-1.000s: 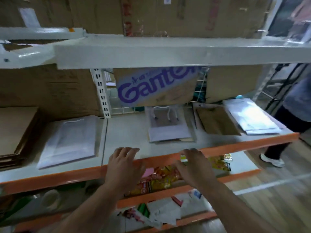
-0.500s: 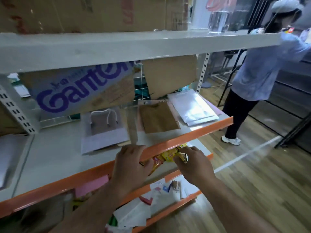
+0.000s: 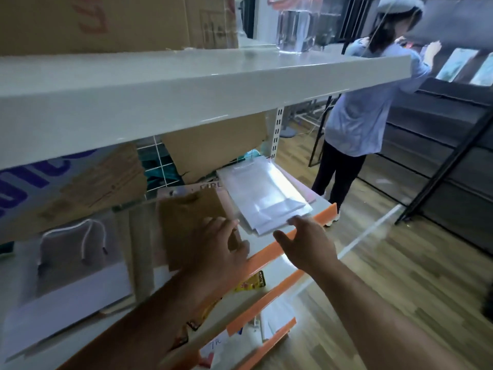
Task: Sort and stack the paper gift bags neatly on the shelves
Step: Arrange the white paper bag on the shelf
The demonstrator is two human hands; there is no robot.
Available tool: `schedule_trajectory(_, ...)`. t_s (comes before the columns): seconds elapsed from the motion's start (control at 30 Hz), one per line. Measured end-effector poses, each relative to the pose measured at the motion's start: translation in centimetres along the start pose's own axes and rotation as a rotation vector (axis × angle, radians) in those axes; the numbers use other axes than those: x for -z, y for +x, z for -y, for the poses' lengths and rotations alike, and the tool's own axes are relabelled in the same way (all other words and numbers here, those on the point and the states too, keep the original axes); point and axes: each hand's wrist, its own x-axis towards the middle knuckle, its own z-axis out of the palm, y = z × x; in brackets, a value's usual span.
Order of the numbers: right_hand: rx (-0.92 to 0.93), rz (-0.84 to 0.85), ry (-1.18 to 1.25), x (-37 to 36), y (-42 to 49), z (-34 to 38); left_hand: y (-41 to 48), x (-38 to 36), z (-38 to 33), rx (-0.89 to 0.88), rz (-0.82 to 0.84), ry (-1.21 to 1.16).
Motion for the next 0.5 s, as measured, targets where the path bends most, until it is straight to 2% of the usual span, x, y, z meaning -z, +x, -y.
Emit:
schedule_trajectory(0.1,0.004,0.013,-0.084,-0.4,3.2,-1.5,2.3,-1.5,-0.9,0.018,0.005,-0.022)
schedule_trajectory(0.23,0.011,0.11,-0.206,-0.3,8.1,-3.1,4.2,-3.7,-2.2,0.072,-0.017,0.035)
schedule_trajectory(0.4,0.025,0.185,-0.221,-0.4,12.7,-4.8,5.7,-6.3,-5.1,0.165,-0.045,0.086)
schedule_trajectory(0.5,0.039,0.241,-0.185,-0.3,14.5,-5.5,6.6,-8.3,-6.5,0.289,-0.031,0.094)
